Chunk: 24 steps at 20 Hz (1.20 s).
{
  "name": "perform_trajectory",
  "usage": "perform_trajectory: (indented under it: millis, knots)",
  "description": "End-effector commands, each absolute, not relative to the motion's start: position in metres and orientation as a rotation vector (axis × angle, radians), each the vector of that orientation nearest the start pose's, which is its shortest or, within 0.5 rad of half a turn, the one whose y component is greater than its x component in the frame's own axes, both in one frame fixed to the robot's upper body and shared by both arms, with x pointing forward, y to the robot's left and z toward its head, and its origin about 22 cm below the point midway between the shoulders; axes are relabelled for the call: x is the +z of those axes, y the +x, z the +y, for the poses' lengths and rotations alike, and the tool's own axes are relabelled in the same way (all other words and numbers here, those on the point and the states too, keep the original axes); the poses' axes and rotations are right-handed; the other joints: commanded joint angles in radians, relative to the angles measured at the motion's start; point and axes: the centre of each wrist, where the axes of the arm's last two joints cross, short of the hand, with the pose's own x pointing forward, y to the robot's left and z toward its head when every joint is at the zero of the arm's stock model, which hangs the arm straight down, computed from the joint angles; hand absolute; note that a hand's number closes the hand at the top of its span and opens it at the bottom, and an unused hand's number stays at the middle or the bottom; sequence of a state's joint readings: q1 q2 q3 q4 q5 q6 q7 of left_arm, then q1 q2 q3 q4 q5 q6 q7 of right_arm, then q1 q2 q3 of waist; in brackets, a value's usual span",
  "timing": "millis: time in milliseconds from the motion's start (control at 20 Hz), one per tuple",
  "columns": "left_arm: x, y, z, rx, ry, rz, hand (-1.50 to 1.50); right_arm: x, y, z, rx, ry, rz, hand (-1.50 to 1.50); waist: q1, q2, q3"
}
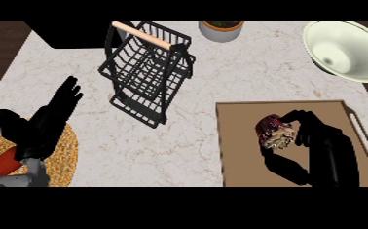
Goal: Pick the cupcake from the tray and place it in the tiered basket
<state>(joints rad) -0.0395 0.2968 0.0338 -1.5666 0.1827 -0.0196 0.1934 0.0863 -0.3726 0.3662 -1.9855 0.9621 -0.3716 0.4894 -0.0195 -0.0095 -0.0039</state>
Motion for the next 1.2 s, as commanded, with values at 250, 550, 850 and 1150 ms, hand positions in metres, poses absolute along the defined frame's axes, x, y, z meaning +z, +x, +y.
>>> perform_trajectory:
  millis: [250,550,850,1150]
  knots:
    - [0.046,0.268,0.283,-0.086,0.075,-1.415,0.00,0.172,0.169,-0.150,0.601,-0.990,-1.701,1.50,0.022,0.009,0.003]
    - [0.034,0.253,0.294,-0.095,0.077,-1.421,0.00,0.208,0.199,-0.084,0.666,-0.942,-1.721,1.50,0.035,0.009,0.002]
    - [0.045,0.268,0.288,-0.113,0.067,-1.412,0.00,0.226,0.248,-0.032,0.635,-0.916,-1.673,1.50,0.042,0.012,0.003]
    - [0.043,0.270,0.288,-0.111,0.071,-1.426,0.00,0.239,0.279,0.002,0.611,-0.898,-1.649,1.50,0.044,0.011,0.003]
